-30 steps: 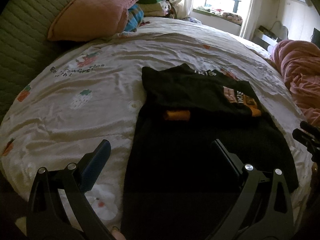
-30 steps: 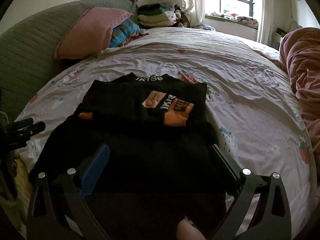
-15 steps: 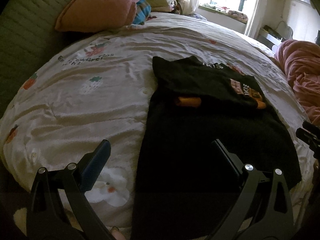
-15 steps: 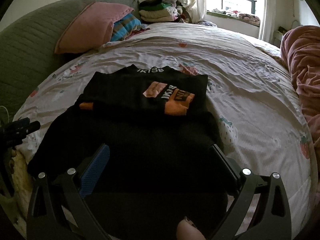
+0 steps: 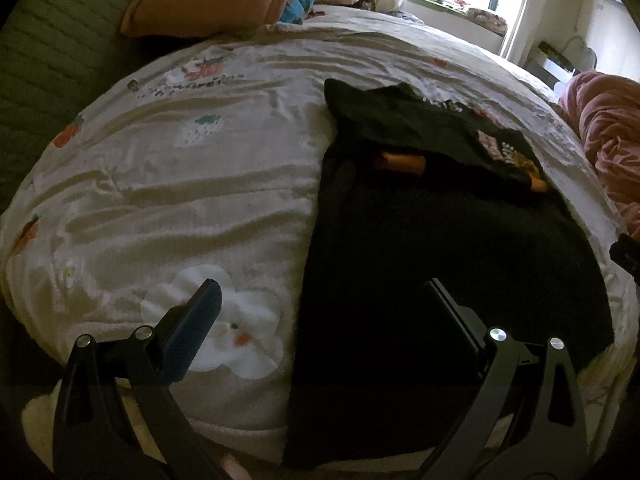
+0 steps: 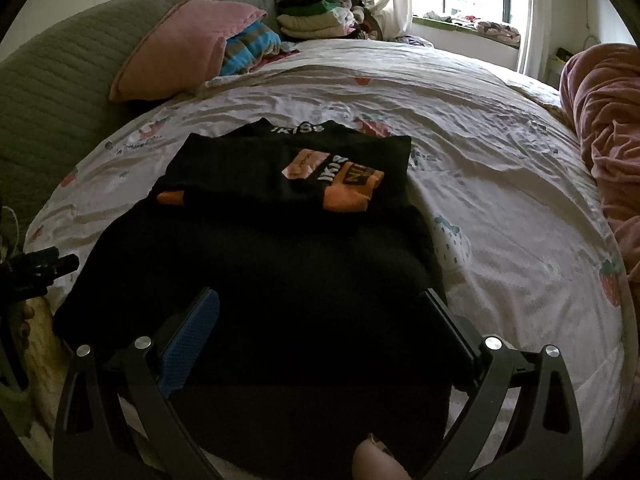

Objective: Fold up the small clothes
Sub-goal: 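Move both tools to the folded leg end of the black pants, then close both tools on the folded leg end of the pants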

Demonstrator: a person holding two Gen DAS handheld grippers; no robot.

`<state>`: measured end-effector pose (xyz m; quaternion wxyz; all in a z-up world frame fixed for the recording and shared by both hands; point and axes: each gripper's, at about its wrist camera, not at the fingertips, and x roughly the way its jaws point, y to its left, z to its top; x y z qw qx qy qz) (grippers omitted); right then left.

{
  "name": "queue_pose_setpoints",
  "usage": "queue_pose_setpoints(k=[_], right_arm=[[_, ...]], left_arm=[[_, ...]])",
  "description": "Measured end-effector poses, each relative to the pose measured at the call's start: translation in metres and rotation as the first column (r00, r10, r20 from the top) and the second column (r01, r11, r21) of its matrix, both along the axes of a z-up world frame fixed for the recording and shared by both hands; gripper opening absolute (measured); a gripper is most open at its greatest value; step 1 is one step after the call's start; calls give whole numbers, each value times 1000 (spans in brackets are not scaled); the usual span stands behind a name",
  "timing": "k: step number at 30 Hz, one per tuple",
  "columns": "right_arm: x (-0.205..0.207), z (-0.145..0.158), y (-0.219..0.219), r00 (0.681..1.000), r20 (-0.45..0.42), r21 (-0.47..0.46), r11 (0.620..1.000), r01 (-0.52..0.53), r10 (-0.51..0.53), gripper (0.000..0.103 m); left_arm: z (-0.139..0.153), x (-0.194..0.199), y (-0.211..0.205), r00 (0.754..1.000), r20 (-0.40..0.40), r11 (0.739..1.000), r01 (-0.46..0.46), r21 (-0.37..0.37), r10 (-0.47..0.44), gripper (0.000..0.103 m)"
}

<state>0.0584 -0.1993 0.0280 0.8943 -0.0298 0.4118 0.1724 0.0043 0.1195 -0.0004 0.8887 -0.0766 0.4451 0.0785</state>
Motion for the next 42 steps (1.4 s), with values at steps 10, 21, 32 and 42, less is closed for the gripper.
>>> queue_pose_setpoints(k=[10, 21, 32, 42], right_arm=[[-8, -16, -11, 999, -35, -16, 1000, 16, -16, 98], [-13, -22, -18, 998, -51, -22, 1000, 23, -24, 98], [-21, -29, -35, 996, -79, -27, 999, 34, -37, 98], [-35, -42, -59, 986, -165, -9, 1000, 9, -11, 98]], left_arm=[[-11, -9, 1, 999, -40, 1000, 6, 9, -6, 93], [-19, -21, -6, 995, -65, 997, 71, -13, -71, 91], [-32, -39, 0, 989, -93, 983, 103, -154, -118, 37], [-36, -44, -7, 982, -102, 971, 136, -196, -158, 34]])
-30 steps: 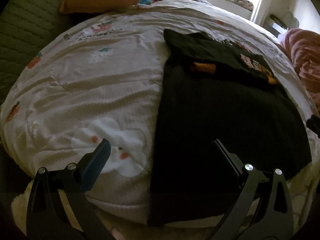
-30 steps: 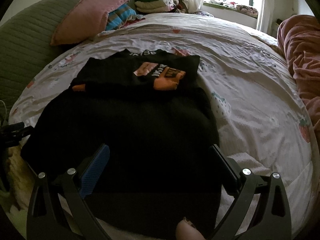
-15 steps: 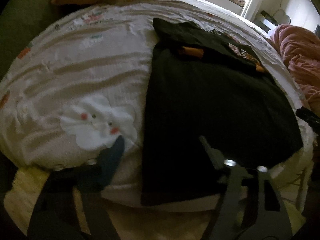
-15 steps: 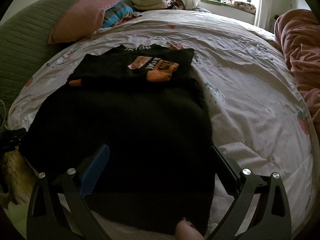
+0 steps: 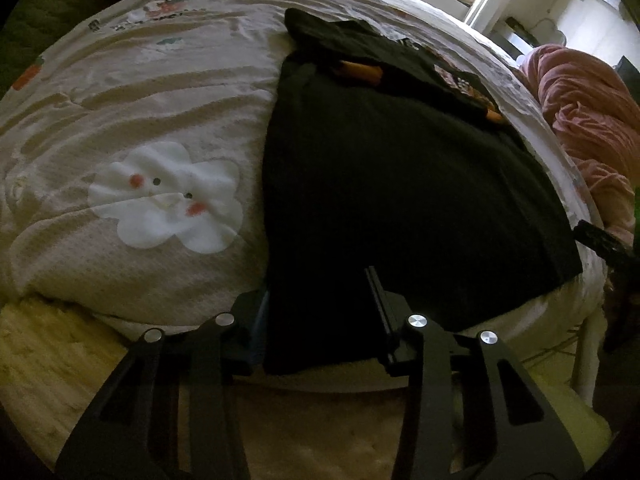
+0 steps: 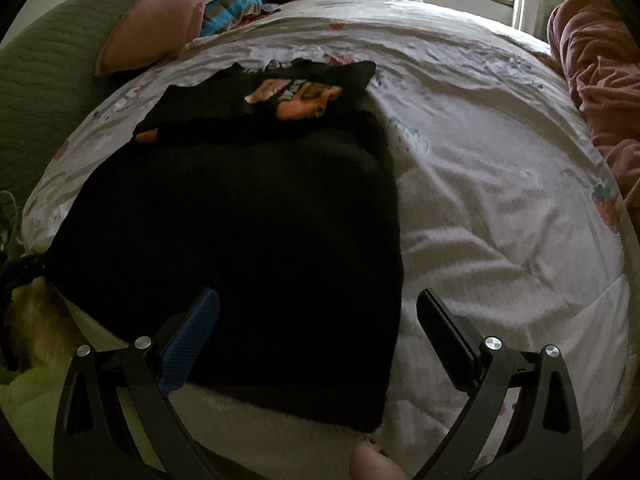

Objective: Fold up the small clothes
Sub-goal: 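Close both tools on the folded leg end of the pants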

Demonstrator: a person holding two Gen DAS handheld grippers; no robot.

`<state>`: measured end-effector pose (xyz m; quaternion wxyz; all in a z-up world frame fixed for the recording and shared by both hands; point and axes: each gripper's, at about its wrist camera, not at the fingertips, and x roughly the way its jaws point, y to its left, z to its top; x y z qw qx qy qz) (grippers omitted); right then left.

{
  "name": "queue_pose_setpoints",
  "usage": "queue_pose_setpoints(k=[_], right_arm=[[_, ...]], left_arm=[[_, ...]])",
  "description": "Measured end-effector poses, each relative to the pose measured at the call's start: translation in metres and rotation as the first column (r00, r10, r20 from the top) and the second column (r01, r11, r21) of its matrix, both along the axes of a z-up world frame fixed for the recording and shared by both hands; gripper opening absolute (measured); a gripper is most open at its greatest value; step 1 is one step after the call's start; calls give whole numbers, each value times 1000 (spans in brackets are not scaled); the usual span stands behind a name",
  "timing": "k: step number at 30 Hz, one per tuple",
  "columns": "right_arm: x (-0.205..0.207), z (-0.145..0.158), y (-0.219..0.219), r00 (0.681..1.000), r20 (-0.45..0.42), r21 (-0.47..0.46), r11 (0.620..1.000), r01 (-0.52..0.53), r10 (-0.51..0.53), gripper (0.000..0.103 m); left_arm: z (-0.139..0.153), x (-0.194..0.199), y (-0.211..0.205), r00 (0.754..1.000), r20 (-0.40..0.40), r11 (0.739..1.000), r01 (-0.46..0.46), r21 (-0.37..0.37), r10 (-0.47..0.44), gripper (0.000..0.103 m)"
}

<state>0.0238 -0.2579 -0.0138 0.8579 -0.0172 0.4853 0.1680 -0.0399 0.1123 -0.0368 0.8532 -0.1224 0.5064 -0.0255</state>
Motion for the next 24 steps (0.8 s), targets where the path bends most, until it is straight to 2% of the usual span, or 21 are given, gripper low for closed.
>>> queue_pose_setpoints(k=[9, 10, 12, 15, 17, 23, 24], right_arm=[[-9, -13, -18, 994, -105, 52, 998, -34, 39, 97], [-10, -14, -19, 993, -114, 56, 998, -36, 42, 95], [-11, -16, -22, 990, -130, 63, 997, -45, 53, 83], [-11, -20, -25, 989, -140, 62, 997, -46, 54, 76], [-11, -22, -26, 989, -139, 64, 997, -45, 53, 69], [-11, -24, -22, 990, -107, 74, 994, -80, 87, 30], [-11, -23, -22, 993, -93, 79, 994, -71, 78, 18]], left_arm=[[-5, 3, 4, 1000, -8, 1000, -7, -15, 7, 38], [-5, 3, 3, 1000, -8, 1000, -7, -13, 7, 38], [-5, 3, 3, 1000, -7, 1000, -7, -12, 7, 39], [-4, 2, 3, 1000, -7, 1000, -7, -13, 7, 40], [-4, 3, 3, 1000, -7, 1000, -8, -15, 8, 40], [-6, 5, 5, 1000, -7, 999, -15, -39, 15, 40], [-6, 5, 5, 1000, -6, 999, -15, -37, 15, 40]])
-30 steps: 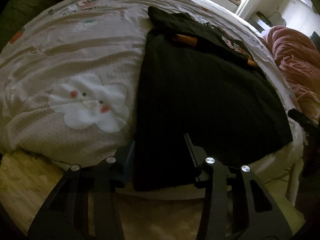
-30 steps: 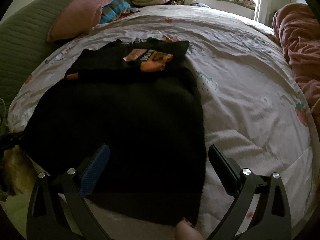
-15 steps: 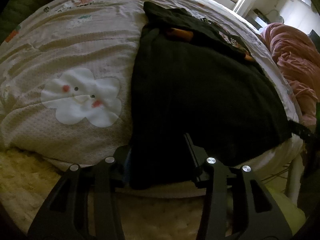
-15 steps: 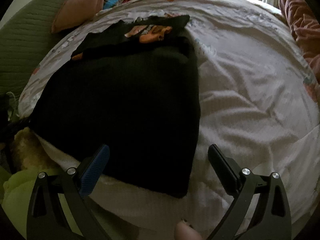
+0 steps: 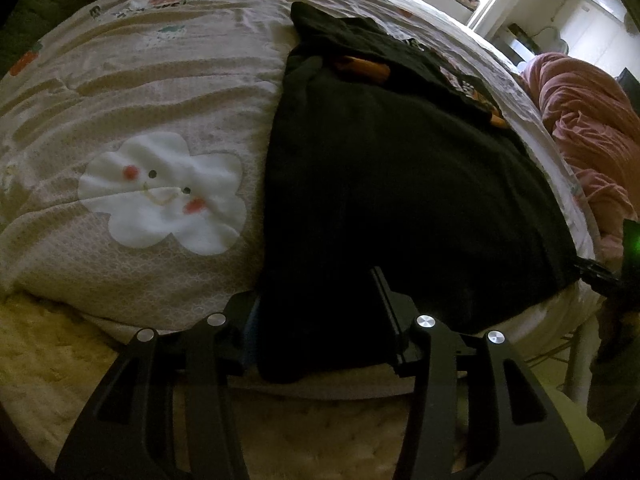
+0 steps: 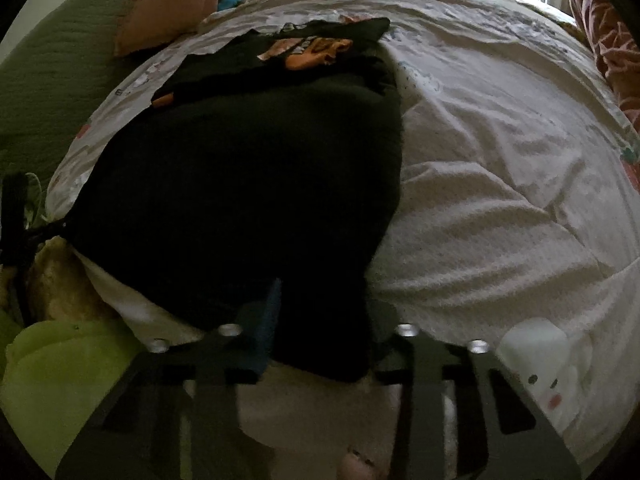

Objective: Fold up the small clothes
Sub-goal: 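Close both tools on the folded leg end of the pants, then lift the folded end with both tools and fold it toward the waistband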

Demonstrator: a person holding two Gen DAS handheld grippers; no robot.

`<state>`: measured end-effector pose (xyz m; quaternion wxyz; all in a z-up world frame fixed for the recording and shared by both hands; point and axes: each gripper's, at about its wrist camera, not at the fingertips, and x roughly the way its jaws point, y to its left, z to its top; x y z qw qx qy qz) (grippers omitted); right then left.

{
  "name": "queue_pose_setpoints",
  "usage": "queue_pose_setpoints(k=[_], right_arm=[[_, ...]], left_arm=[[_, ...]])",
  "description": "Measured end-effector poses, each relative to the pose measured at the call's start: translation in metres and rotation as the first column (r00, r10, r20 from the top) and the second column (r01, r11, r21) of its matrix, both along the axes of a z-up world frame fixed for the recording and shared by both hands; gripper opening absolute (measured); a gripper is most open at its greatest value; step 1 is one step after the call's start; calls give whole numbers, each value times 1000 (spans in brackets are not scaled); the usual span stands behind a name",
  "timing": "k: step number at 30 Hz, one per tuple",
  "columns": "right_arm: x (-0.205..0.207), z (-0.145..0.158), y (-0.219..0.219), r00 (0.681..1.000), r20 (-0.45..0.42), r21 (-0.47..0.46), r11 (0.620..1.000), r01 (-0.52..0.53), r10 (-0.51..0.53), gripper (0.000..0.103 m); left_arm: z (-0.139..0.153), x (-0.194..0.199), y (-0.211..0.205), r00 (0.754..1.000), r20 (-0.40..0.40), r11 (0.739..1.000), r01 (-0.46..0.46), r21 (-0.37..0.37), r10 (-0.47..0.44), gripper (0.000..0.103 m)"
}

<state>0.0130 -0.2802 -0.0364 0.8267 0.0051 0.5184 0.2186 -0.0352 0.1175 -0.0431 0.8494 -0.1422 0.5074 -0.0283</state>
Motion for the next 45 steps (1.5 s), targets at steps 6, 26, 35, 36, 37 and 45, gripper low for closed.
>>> queue_pose_setpoints(k=[6, 26, 35, 36, 37, 45], right_arm=[[1, 15, 2, 998, 64, 65, 998, -5, 1, 8], [10, 72, -15, 956, 287, 184, 983, 5, -58, 7], [15, 85, -29, 933, 341, 222, 974, 39, -115, 7], [16, 86, -31, 932, 343, 230, 972, 42, -121, 7], [16, 86, -31, 931, 344, 232, 972, 43, -123, 7], [24, 93, -33, 918, 366, 256, 965, 56, -150, 7]], left_arm=[[1, 1, 0, 1000, -7, 1000, -14, 23, 14, 25], [65, 2, -4, 984, 172, 994, -52, 94, 35, 2], [88, 9, -5, 972, 229, 992, -83, 98, 59, 2], [90, 10, -5, 970, 234, 991, -86, 101, 60, 2], [92, 10, -5, 970, 237, 991, -87, 104, 61, 2], [99, 17, -4, 962, 260, 988, -111, 108, 80, 2]])
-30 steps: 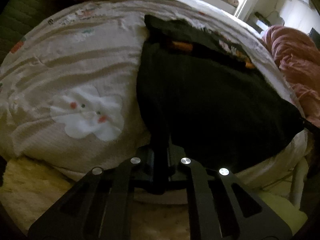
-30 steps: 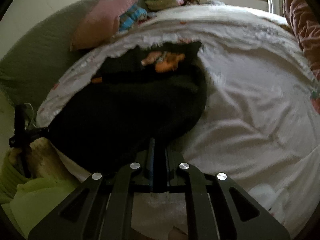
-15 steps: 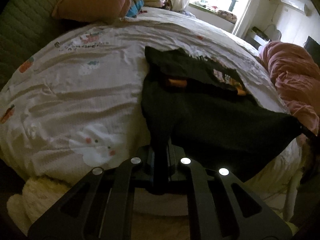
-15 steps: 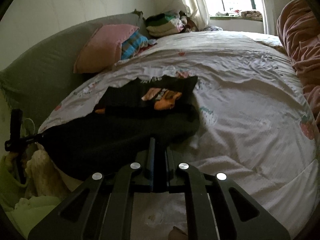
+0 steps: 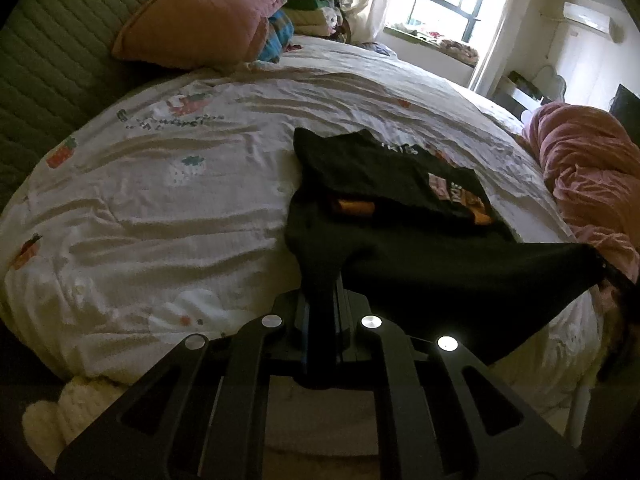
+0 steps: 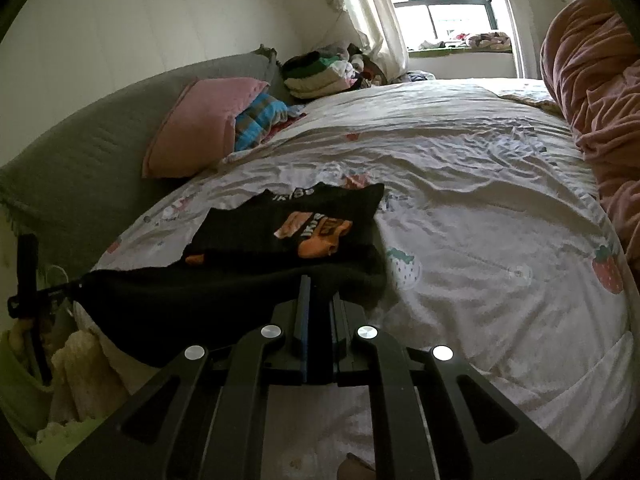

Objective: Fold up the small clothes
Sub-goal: 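Lift the folded end with both tools and fold it toward the waistband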

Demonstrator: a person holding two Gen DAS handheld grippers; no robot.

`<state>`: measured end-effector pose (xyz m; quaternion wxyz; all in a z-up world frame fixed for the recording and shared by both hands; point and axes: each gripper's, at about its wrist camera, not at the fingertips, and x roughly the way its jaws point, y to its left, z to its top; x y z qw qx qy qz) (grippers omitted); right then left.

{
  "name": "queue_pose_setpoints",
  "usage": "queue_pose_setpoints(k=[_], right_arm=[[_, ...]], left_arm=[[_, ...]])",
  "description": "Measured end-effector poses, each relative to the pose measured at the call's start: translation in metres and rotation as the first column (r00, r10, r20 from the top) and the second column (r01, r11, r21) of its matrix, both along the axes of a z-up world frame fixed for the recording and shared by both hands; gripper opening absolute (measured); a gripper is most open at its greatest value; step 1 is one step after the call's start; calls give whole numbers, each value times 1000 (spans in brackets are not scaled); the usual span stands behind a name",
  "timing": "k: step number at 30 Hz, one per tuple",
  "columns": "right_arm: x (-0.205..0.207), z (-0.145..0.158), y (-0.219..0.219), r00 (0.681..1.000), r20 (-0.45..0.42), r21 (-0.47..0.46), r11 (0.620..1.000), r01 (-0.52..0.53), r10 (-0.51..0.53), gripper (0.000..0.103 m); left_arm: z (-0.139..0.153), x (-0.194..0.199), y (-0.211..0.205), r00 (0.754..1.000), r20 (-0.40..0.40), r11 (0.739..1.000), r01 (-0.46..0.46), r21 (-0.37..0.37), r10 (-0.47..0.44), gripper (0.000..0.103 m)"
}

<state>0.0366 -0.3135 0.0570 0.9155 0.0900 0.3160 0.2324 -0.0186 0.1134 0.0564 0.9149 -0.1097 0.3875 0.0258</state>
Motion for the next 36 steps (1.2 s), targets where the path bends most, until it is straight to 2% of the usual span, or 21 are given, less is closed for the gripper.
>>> queue_pose_setpoints(k=[8, 18, 26, 36], right_arm=[[12, 12, 2, 999, 40, 18, 1000, 14, -15, 7], [35, 31, 8, 994, 94, 21, 999, 44, -46, 7], [75, 42, 13, 992, 105, 29, 997, 71, -74, 7], [117, 41, 20, 989, 95, 5, 994, 110, -110, 7]], left_arm=[[12, 10, 1, 999, 32, 999, -18, 27, 17, 2], [30, 37, 11, 996, 74, 999, -44, 7, 44, 2], [44, 72, 18, 994, 96, 998, -60, 4, 60, 2], [49, 124, 18, 993, 96, 996, -69, 56, 64, 3]])
